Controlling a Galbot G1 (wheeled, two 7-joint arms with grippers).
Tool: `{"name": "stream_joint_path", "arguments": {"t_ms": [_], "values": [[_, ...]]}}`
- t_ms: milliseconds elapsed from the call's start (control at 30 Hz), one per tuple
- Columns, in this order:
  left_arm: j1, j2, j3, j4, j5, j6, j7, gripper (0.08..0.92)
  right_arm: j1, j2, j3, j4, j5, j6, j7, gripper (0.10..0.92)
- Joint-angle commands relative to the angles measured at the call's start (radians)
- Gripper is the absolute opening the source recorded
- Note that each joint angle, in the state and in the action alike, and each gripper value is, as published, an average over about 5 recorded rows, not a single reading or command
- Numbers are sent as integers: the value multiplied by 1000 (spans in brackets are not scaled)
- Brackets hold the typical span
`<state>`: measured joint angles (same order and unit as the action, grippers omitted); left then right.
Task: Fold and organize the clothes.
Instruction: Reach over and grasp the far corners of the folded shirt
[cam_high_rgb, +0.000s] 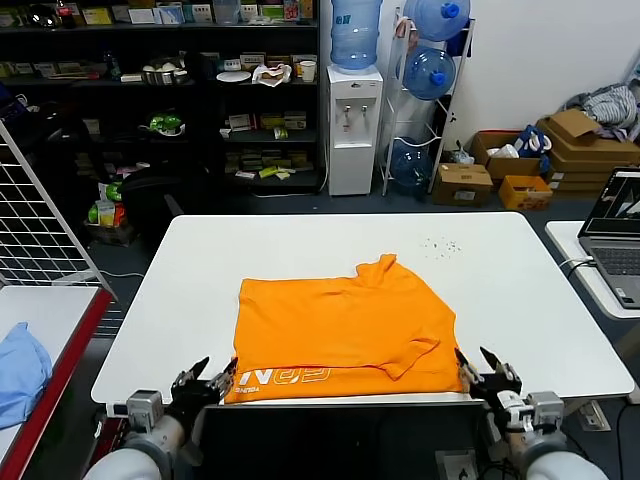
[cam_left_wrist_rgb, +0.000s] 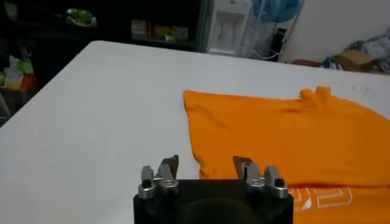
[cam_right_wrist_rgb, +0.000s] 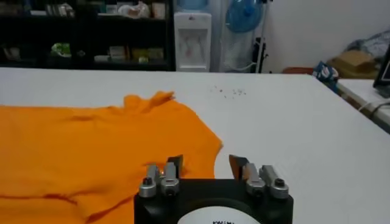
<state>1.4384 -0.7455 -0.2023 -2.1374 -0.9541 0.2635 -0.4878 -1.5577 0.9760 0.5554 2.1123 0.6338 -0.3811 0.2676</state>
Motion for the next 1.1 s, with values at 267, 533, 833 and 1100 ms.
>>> {"name": "stream_joint_path", "arguments": {"t_ms": [267,533,833,1100], "values": [[-795,-168,357,621,-142,7,121,882,907,59,-393,-552,196,-148,112,903],[-884,-237,409,814,-132,41,189,921,1008,199,-470,-788,189,-194,101,921],[-893,-232,440,838,-133,78,206,921,1036,273,-494,-904,165,-231,97,921],[-886,-225,445,819,-129,86,200,921,1029,284,-496,-927,158,-246,96,921]]}}
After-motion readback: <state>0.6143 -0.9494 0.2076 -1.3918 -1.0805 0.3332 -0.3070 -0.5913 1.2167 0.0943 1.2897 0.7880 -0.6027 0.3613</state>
